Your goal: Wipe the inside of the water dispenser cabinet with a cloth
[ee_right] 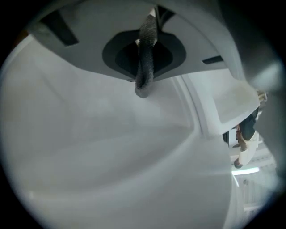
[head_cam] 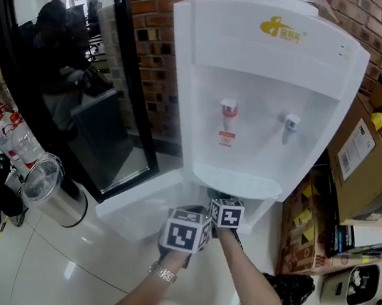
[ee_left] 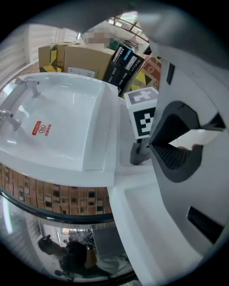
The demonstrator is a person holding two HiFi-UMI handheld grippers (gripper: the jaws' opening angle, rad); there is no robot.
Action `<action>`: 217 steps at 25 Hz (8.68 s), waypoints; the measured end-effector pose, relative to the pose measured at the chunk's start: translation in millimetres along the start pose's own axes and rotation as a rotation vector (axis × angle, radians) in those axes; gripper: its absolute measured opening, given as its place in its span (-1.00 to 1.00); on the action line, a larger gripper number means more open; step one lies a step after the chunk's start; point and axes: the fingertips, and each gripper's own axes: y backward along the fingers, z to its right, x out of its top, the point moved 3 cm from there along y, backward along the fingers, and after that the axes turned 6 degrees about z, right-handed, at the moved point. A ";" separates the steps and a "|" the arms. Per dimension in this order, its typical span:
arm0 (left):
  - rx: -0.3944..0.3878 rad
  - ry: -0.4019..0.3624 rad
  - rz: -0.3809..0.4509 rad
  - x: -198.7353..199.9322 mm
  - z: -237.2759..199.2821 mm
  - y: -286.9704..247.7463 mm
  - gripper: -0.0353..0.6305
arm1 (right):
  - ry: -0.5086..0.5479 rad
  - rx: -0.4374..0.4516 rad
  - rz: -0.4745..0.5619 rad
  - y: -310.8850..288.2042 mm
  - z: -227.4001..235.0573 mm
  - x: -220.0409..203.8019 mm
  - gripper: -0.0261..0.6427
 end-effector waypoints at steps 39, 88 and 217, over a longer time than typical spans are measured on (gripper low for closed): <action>-0.020 -0.030 0.003 -1.2 2.0 9.6 -0.89 | 0.119 -0.107 0.128 19.8 -5.2 31.3 -0.86; -0.102 -0.005 0.059 4.6 33.4 29.9 -0.89 | -0.034 -0.506 -0.158 95.5 108.4 -74.1 -0.86; 0.014 -0.037 -0.036 -20.4 -11.7 9.9 -0.89 | 0.053 -0.057 -0.121 -12.8 2.7 -79.6 -0.86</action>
